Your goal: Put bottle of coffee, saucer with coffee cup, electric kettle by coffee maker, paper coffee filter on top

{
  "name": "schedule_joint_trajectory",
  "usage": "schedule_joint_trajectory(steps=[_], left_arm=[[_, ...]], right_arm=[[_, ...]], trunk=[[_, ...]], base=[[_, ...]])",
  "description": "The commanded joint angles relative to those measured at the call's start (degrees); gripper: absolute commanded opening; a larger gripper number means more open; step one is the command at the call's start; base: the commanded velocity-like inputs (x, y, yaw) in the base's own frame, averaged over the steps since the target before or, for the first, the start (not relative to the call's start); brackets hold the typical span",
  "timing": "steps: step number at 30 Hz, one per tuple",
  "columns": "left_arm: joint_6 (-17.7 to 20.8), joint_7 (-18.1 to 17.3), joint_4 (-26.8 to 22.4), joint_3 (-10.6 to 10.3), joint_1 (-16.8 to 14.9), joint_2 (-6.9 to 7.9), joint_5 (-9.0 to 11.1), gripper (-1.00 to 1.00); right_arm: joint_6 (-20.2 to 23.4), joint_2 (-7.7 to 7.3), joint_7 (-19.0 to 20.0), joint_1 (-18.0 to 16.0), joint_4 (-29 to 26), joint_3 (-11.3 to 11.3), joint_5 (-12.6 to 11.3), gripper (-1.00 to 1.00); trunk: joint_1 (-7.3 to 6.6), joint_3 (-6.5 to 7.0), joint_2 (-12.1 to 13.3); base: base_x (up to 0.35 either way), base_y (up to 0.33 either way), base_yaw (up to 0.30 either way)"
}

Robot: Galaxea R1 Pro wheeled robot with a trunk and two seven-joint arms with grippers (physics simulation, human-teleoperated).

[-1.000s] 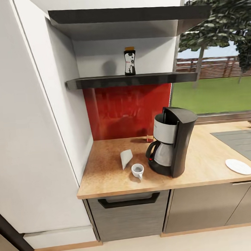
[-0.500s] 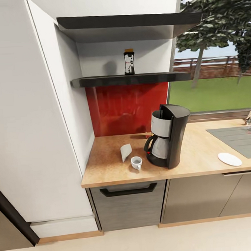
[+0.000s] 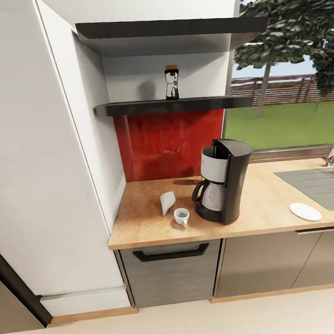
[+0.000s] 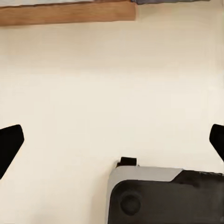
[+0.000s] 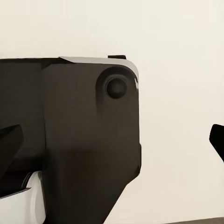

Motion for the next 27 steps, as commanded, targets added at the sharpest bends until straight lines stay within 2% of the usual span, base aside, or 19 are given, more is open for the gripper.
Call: schedule_joint_trajectory(steps=[1, 2, 3, 6, 7, 8, 11, 14, 16, 20, 27], left_arm=[[-0.1, 0.0, -2.1, 0.1, -0.4, -0.38, -0.2, 1.0], [-0.1, -0.1, -4.0, -0.2, -0.9, -0.72, -0.3, 1.0], [-0.2, -0.1, -6.3, -1.4, -1.7, -1.15, -0.3, 1.0], [-1.6, -0.1, -8.7, -6.3, -3.9, -1.63, -0.3, 1.0], [-2.0, -0.1, -8.9, -7.1, -4.4, -1.69, -0.3, 1.0], [-3.4, -0.1, -9.3, -8.9, -6.1, -1.83, -0.2, 1.0], [-4.6, -0.1, -10.4, -11.7, -9.9, -3.21, -0.2, 1.0], [-5.0, -0.2, -12.2, -13.7, -12.0, -3.98, -0.2, 1.0], [-5.1, -0.2, -14.0, -14.4, -12.8, -4.21, -0.2, 1.0], [-4.5, -0.1, -21.3, -15.1, -14.6, -4.43, 0.0, 1.0], [-4.3, 0.0, -30.6, -15.2, -15.5, -4.68, 0.3, 1.0]], right_arm=[[-0.1, 0.02, -0.2, 0.0, -0.1, 0.0, 0.0, 1.0], [-0.1, 0.02, -0.2, 0.0, -0.1, 0.0, 0.0, 1.0], [-0.1, 0.02, -0.2, 0.0, -0.1, 0.1, 0.0, 1.0], [-0.1, 0.02, -0.2, 0.0, -0.1, 0.2, -0.1, 1.0], [-0.1, 0.02, -0.2, 0.0, -0.1, 0.2, -0.1, 1.0], [-0.1, 0.02, -0.2, 0.0, -0.1, 0.2, -0.1, 1.0], [-0.1, 0.02, -0.2, 0.0, -0.1, 0.2, -0.1, 1.0], [-0.1, 0.03, -0.2, 0.0, -0.1, 0.2, -0.1, 1.0], [-0.1, 0.07, -0.2, 0.0, -0.1, 0.2, -0.1, 1.0], [-0.1, 0.1, -0.2, 0.0, -0.1, 0.2, 0.0, 1.0], [-0.2, 0.13, -0.2, 0.0, -0.1, 0.2, 0.0, 1.0]], trunk=[[0.03, -0.12, -0.1], [0.03, -0.12, -0.1], [0.03, -0.12, -0.1], [0.03, -0.12, -0.1], [0.03, -0.12, -0.1], [0.03, -0.12, -0.1], [0.03, -0.12, -0.1], [0.03, -0.12, -0.1], [0.03, -0.12, -0.1], [0.03, -0.12, -0.1], [0.03, -0.12, -0.1]], base=[[0.0, 0.0, 0.0], [0.0, 0.0, 0.0], [0.0, 0.0, 0.0], [0.0, 0.0, 0.0], [0.0, 0.0, 0.0], [0.0, 0.0, 0.0], [0.0, 0.0, 0.0], [0.0, 0.0, 0.0], [0.0, 0.0, 0.0], [0.0, 0.0, 0.0], [0.0, 0.0, 0.0]])
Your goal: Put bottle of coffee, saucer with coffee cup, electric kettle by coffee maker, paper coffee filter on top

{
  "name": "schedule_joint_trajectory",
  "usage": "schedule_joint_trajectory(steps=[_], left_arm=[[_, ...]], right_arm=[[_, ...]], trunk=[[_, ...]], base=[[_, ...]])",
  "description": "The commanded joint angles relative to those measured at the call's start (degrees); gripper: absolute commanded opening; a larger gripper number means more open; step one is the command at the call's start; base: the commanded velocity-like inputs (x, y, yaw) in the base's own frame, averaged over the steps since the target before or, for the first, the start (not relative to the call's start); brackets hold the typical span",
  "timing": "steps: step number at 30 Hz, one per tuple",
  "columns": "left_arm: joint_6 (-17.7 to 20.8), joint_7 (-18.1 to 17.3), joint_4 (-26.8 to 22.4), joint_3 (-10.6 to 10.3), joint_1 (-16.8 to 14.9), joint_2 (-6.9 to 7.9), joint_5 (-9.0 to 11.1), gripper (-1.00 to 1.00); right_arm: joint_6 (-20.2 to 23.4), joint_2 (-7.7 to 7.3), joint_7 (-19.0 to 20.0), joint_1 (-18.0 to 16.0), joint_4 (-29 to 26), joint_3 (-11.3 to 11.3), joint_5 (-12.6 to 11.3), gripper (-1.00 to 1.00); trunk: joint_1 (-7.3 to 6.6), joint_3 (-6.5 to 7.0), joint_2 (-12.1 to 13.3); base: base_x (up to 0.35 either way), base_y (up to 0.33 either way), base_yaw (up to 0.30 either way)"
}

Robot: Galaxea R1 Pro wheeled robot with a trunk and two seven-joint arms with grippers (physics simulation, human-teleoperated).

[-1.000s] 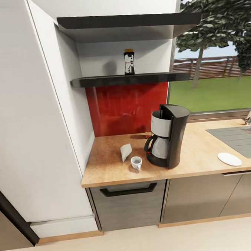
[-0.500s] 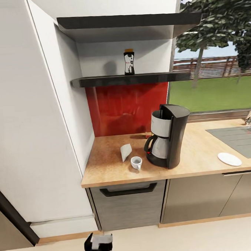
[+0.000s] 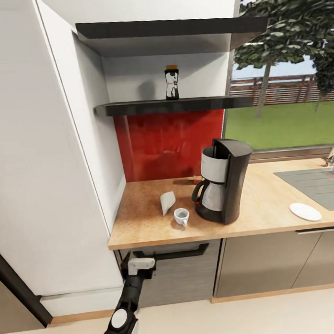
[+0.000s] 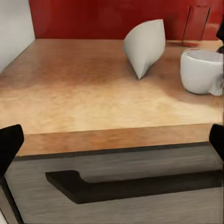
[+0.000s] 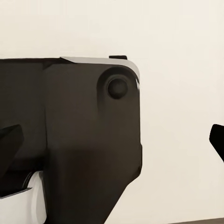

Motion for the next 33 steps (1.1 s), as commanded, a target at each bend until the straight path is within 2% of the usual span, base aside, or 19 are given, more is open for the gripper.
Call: schedule_joint_trajectory(steps=[1, 6, 9, 12, 14, 16, 19, 22, 24, 26, 27, 29, 30, 33], left_arm=[[-0.1, 0.5, -0.5, -0.2, -0.1, -0.03, -0.2, 1.0], [0.2, -1.0, -3.0, -0.2, -2.5, -1.04, -0.1, 1.0], [4.6, -2.8, -3.2, -0.2, -6.6, -1.16, 0.3, 1.0], [11.9, -3.5, -3.2, -0.2, -11.4, -1.18, 2.0, 1.0], [15.1, -4.1, -3.2, -0.2, -14.1, -1.13, 3.1, 1.0], [24.2, -9.5, -3.0, 0.0, -20.2, -0.79, 5.5, 1.0], [33.4, -15.8, -2.4, 0.4, -25.7, -0.3, 6.2, 1.0], [39.7, -20.7, -1.0, 1.6, -30.5, 0.79, 6.2, 1.0], [41.4, -22.7, 0.2, 2.1, -32.5, 1.73, 6.2, 1.0], [42.4, -25.5, 2.7, 2.3, -34.9, 3.31, 6.2, 1.0], [43.2, -28.6, 5.5, 2.4, -37.1, 4.85, 6.1, 1.0], [43.9, -32.2, 8.4, 2.4, -38.8, 6.12, 5.9, 1.0], [44.2, -35.2, 10.7, 2.2, -39.7, 6.95, 5.7, 1.0], [44.3, -35.9, 11.2, 2.1, -39.8, 7.19, 5.7, 1.0]], right_arm=[[-0.1, 0.03, -0.2, 0.0, -0.1, 0.0, 0.0, 1.0], [-0.2, 0.07, -0.2, 0.0, -0.1, 0.0, 0.0, 1.0], [-0.2, 0.08, -0.2, 0.0, -0.1, 0.0, 0.0, 1.0], [-0.2, 0.08, -0.2, 0.0, -0.1, 0.0, -0.1, 1.0], [-0.2, 0.08, -0.2, 0.0, -0.3, -0.1, -0.2, 1.0], [-0.2, 0.15, -0.2, 0.0, -1.9, -0.1, -0.3, 1.0], [-0.1, 0.17, -0.2, 0.0, -2.5, -0.2, -0.3, 1.0], [-0.1, 0.13, -0.2, 0.0, -2.6, -0.3, -0.2, 1.0], [-0.1, 0.04, -0.2, 0.0, -2.6, -0.4, -0.2, 1.0], [-0.1, -0.02, -0.2, 0.0, -2.6, -0.4, -0.2, 1.0], [0.0, -0.09, -0.3, 0.0, -2.6, -0.4, -0.2, 1.0], [0.0, -0.16, -0.3, 0.0, -2.6, -0.4, -0.2, 1.0], [0.0, -0.24, -0.4, 0.0, -2.6, -0.4, -0.1, 1.0], [0.0, -0.26, -0.4, 0.0, -2.6, -0.4, -0.1, 1.0]], trunk=[[0.03, -0.12, -0.1], [0.03, -0.12, -0.1], [0.03, -0.12, -0.1], [0.03, -0.12, -0.1], [0.03, -0.12, -0.1], [0.03, -0.12, -0.1], [0.03, -0.12, -0.1], [0.03, -0.12, -0.1], [0.03, -0.12, -0.1], [0.03, -0.12, -0.1], [0.03, -0.12, -0.1], [0.03, -0.12, -0.1], [0.03, -0.12, -0.1], [0.03, -0.12, -0.1]], base=[[0.0, 0.0, 0.0], [0.0, 0.0, 0.0], [0.0, 0.0, 0.0], [0.0, 0.0, 0.0], [0.0, 0.0, 0.0], [0.0, 0.0, 0.0], [0.0, 0.0, 0.0], [0.0, 0.0, 0.0], [0.0, 0.0, 0.0], [0.0, 0.0, 0.0], [0.0, 0.0, 0.0], [0.0, 0.0, 0.0], [0.0, 0.0, 0.0], [0.0, 0.0, 0.0]])
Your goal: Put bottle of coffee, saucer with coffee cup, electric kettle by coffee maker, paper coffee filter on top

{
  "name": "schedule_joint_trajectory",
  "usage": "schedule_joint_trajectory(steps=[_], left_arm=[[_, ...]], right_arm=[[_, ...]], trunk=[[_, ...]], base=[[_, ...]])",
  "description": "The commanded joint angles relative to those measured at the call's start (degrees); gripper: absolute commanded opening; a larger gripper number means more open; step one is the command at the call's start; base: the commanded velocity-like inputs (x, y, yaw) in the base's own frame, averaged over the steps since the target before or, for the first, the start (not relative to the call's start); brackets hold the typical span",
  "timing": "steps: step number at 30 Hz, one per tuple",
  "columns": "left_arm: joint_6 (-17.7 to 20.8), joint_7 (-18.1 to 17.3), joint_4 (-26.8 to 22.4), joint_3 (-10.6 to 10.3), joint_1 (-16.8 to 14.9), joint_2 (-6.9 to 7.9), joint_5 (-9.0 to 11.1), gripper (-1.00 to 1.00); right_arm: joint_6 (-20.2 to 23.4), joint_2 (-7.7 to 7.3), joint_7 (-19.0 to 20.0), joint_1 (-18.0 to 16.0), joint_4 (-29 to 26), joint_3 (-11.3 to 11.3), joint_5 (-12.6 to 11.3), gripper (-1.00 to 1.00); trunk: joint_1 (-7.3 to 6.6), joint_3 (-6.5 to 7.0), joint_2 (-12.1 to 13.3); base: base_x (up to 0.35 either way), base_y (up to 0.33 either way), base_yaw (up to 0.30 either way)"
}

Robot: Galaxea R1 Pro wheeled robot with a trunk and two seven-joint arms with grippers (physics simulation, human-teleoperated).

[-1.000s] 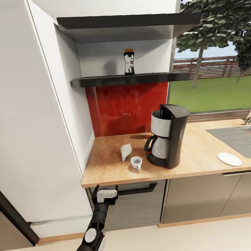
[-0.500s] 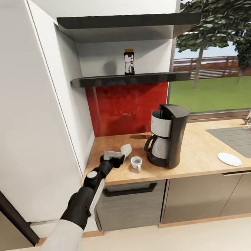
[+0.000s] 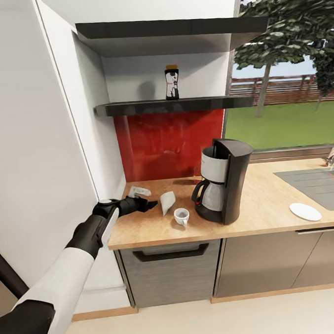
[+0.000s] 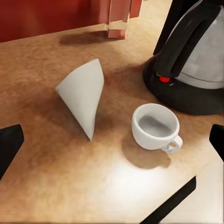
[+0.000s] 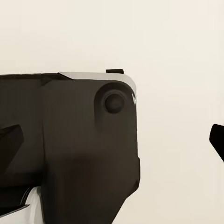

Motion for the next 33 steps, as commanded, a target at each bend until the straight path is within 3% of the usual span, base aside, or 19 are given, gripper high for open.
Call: schedule_joint_trajectory(steps=[1, 12, 18, 26, 33], left_arm=[[0.4, 0.0, 0.0, -0.1, 0.0, 0.05, 0.4, 1.0], [0.5, -0.3, -0.4, -2.3, 0.9, 0.06, 0.3, 1.0], [0.5, -0.3, -0.3, -2.5, 0.9, 0.1, 0.3, 1.0], [0.5, -0.3, 0.0, -2.5, 0.9, 0.17, 0.3, 1.0], [0.3, -0.2, 0.1, -2.6, 0.9, 0.18, 0.3, 1.0]], right_arm=[[-0.1, 0.02, -0.2, 0.0, -0.1, 0.0, 0.0, 1.0], [-0.1, -0.53, -0.2, 0.0, 0.1, 0.1, 0.0, 1.0], [0.0, -1.91, -0.3, 0.0, 0.3, 0.1, -0.1, 1.0], [0.1, -2.1, -0.2, 0.0, 1.7, 0.1, -0.1, 1.0], [0.1, -2.1, -0.2, 0.0, 1.7, 0.1, -0.1, 1.0]], trunk=[[0.04, -0.12, -0.1], [0.04, -0.12, -0.1], [0.04, -0.12, -0.1], [0.04, -0.12, -0.1], [0.04, -0.12, -0.1]], base=[[0.0, 0.0, 0.0], [0.031, 0.0, 0.0], [0.297, 0.0, 0.0], [0.305, 0.0, 0.0], [0.05, 0.0, -0.044]])
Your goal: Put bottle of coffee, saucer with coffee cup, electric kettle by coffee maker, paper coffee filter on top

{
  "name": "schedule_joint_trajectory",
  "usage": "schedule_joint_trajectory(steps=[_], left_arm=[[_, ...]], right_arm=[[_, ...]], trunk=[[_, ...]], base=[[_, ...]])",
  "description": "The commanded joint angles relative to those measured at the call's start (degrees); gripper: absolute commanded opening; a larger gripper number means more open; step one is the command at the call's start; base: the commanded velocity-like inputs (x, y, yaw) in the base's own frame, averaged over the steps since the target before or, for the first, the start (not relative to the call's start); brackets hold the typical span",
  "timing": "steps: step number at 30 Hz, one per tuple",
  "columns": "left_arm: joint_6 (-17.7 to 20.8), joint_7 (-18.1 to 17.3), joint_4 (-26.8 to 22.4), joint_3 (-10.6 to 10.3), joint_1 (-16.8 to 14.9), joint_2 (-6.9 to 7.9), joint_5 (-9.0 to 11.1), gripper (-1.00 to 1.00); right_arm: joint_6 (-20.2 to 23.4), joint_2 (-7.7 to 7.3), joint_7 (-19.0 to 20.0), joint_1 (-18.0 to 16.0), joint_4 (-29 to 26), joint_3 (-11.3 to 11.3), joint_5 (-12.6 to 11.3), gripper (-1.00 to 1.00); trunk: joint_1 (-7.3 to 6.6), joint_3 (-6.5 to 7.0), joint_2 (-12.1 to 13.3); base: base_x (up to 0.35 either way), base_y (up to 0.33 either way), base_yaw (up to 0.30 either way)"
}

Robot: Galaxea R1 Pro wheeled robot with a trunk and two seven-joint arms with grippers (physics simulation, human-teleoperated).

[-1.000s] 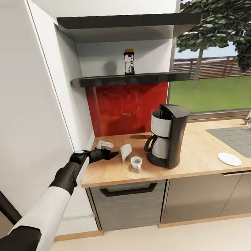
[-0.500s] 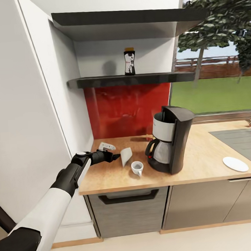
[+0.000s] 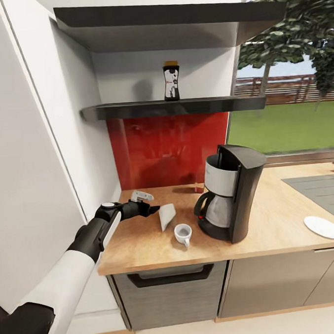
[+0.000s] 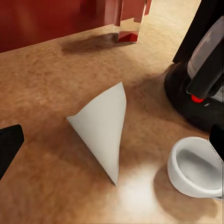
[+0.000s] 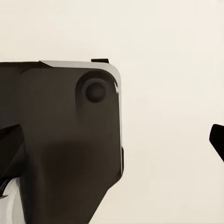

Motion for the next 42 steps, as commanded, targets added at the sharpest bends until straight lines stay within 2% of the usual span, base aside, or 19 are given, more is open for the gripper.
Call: schedule_joint_trajectory(steps=[1, 5, 7, 8, 12, 13, 17, 20, 25, 30, 34, 42], left_arm=[[0.4, 0.1, 0.0, -0.1, 0.0, 0.03, 0.4, 1.0], [0.5, 0.0, 0.1, -0.1, -0.2, 0.05, -0.6, 1.0], [0.8, -0.2, 0.6, 0.1, -0.8, 0.11, -2.4, 1.0], [1.0, -0.3, 0.9, 0.1, -0.9, 0.12, -2.5, 1.0], [5.0, -5.4, 2.1, 0.2, -2.5, 0.59, -4.0, 1.0], [6.3, -8.6, 2.3, 0.2, -3.7, 1.29, -5.0, 1.0], [7.1, -13.7, 2.3, 0.2, -4.4, 3.38, -6.5, 1.0], [7.2, -15.7, 1.9, 0.1, -4.5, 4.53, -6.9, 1.0], [7.3, -16.4, 1.7, 0.1, -4.2, 5.04, -7.1, 1.0], [7.4, -16.4, 1.7, 0.1, -4.0, 4.91, -7.6, 1.0], [7.4, -16.4, 1.7, 0.0, -3.8, 4.77, -9.1, 1.0], [7.3, -16.4, 1.7, -0.2, -3.7, 4.51, -9.4, 1.0]], right_arm=[[-0.1, 0.02, -0.2, 0.0, -0.1, 0.0, -0.1, 1.0], [-0.1, 0.06, -0.2, 0.0, -0.1, 0.0, -0.1, 1.0], [-0.1, 0.1, -0.2, 0.0, -0.1, 0.0, -0.1, 1.0], [-0.1, 0.1, -0.2, 0.0, -0.1, 0.0, -0.1, 1.0], [-0.2, 0.11, -0.2, 0.0, -0.1, 0.0, 0.0, 1.0], [-0.2, 0.11, -0.2, 0.0, -0.1, 0.0, 0.0, 1.0], [-0.2, 0.17, -0.2, 0.0, -0.1, 0.1, 0.0, 1.0], [-0.2, 0.19, -0.2, 0.0, -0.1, 0.2, 0.0, 1.0], [-0.2, 0.13, -0.2, 0.0, -0.2, 0.2, 0.0, 1.0], [-0.2, 0.11, -0.2, 0.0, -0.2, 0.1, 0.0, 1.0], [-0.2, 0.08, -0.2, 0.0, -0.1, 0.1, 0.0, 1.0], [-0.2, -0.05, -0.2, 0.0, 0.3, 0.2, 0.1, 1.0]], trunk=[[0.04, -0.12, -0.1], [0.04, -0.12, -0.1], [0.04, -0.12, -0.1], [0.04, -0.12, -0.1], [0.04, -0.12, -0.1], [0.04, -0.12, -0.1], [0.04, -0.12, -0.1], [0.04, -0.12, -0.1], [0.04, -0.12, -0.1], [0.04, -0.12, -0.1], [0.04, -0.12, -0.1], [0.04, -0.12, -0.1]], base=[[0.007, 0.0, -0.201], [0.002, 0.0, -0.211], [0.001, 0.0, -0.075], [0.0, 0.0, -0.035], [0.0, 0.0, -0.009], [0.0, 0.0, -0.002], [0.0, 0.0, 0.0], [0.0, 0.0, 0.0], [0.002, 0.0, 0.0], [0.174, 0.0, 0.0], [0.278, 0.0, 0.0], [0.073, 0.0, 0.0]])
